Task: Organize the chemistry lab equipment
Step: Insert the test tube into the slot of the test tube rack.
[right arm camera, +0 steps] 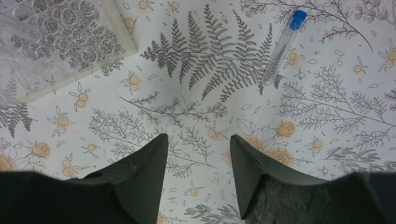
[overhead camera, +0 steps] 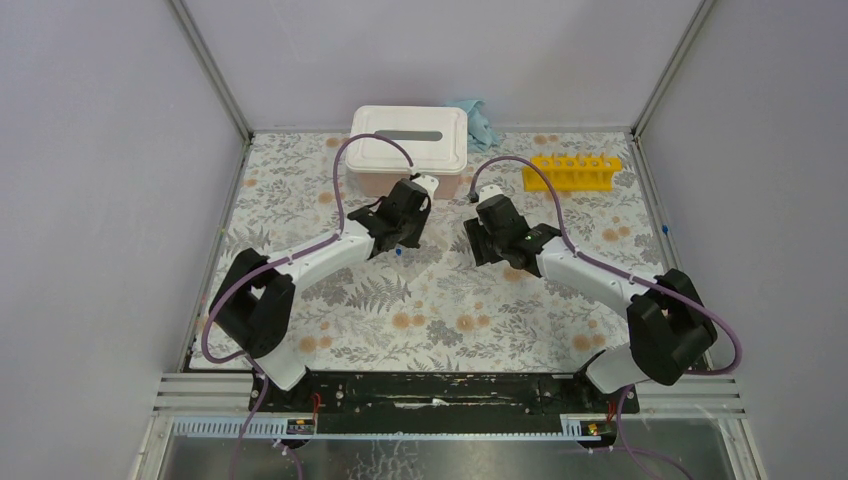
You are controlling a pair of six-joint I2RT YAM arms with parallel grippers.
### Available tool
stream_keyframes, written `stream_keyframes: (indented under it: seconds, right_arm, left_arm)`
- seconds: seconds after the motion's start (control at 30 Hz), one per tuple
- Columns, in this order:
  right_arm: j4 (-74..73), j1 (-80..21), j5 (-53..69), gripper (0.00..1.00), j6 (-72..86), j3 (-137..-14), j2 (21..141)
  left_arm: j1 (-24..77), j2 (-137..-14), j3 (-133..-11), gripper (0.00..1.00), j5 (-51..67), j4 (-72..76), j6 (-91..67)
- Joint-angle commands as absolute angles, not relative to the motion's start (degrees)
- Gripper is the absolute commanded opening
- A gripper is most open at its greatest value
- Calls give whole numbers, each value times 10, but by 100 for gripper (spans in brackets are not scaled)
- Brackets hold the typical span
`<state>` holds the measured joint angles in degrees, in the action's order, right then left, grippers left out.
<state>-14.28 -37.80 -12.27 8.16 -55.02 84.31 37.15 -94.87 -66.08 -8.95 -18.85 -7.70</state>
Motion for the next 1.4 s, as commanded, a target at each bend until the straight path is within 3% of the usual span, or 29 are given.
stream_keyframes:
  seconds: [0.0, 1.03, 1.37]
  right_arm:
    - [-123, -373, -111, 59, 76, -574, 848]
    - [-127, -371, -105, 59, 80, -593, 867]
    - [-126, -371, -99, 59, 86, -593, 872]
  left_arm:
    - [374, -957, -640, 16, -105, -159, -65]
    - [374, -910, -582, 15, -136, -132, -64]
    - [374, -858, -525, 10, -148, -77, -72]
